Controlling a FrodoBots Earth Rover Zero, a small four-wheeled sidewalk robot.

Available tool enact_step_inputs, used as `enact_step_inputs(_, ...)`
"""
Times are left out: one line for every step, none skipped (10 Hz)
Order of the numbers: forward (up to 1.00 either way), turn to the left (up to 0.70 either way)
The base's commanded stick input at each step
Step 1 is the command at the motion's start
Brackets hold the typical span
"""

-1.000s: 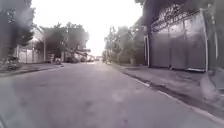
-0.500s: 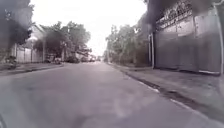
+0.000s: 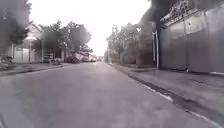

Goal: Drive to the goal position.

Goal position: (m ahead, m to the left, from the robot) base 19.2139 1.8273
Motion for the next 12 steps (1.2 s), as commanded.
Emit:
enact_step_inputs(1.0, 0.37)
enact_step_inputs(1.0, 0.04)
enact_step_inputs(1.0, 0.0)
enact_step_inputs(1.0, 0.0)
enact_step_inputs(1.0, 0.0)
enact_step_inputs(1.0, 0.0)
enact_step_inputs(1.0, 0.0)
enact_step_inputs(1.0, 0.0)
enact_step_inputs(1.0, 0.0)
enact_step_inputs(1.0, 0.0)
enact_step_inputs(1.0, 0.0)
enact_step_inputs(1.0, 0.0)
